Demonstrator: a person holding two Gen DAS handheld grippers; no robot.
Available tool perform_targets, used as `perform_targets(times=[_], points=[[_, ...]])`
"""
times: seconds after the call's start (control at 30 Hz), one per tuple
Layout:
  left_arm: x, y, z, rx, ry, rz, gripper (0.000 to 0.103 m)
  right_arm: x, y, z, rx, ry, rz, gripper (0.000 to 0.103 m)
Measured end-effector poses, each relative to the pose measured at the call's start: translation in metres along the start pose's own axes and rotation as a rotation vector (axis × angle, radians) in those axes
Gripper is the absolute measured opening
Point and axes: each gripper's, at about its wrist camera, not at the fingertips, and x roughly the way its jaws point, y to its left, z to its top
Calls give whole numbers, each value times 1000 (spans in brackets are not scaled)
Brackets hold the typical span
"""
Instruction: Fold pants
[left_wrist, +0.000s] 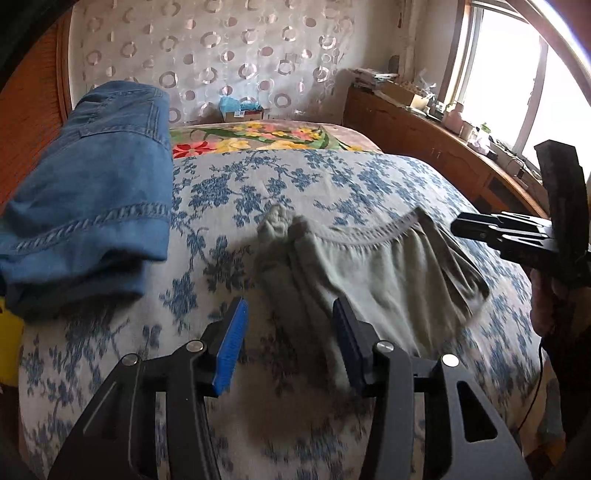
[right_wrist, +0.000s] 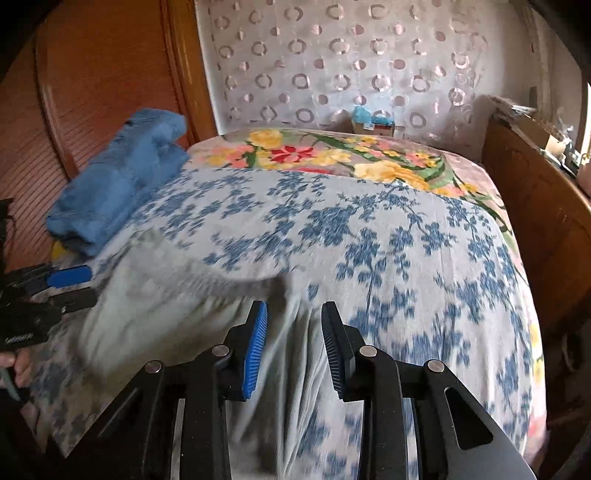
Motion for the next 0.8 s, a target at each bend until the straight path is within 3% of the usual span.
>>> perform_targets(times=[0.17, 0.4, 0.67, 0.8], points=[[-17, -3, -18, 1, -2, -29, 48, -25, 1, -31, 16, 21, 20, 32], [-12, -8, -33, -8, 31, -62, 29, -43, 0, -52, 59, 41, 46, 37], [-4, -11, -37, -25, 52, -82, 27, -31, 2, -64, 72, 72, 46, 38], [-4, -14, -36, -25, 49, -108, 11, -32, 3, -61, 59, 70, 40, 38]])
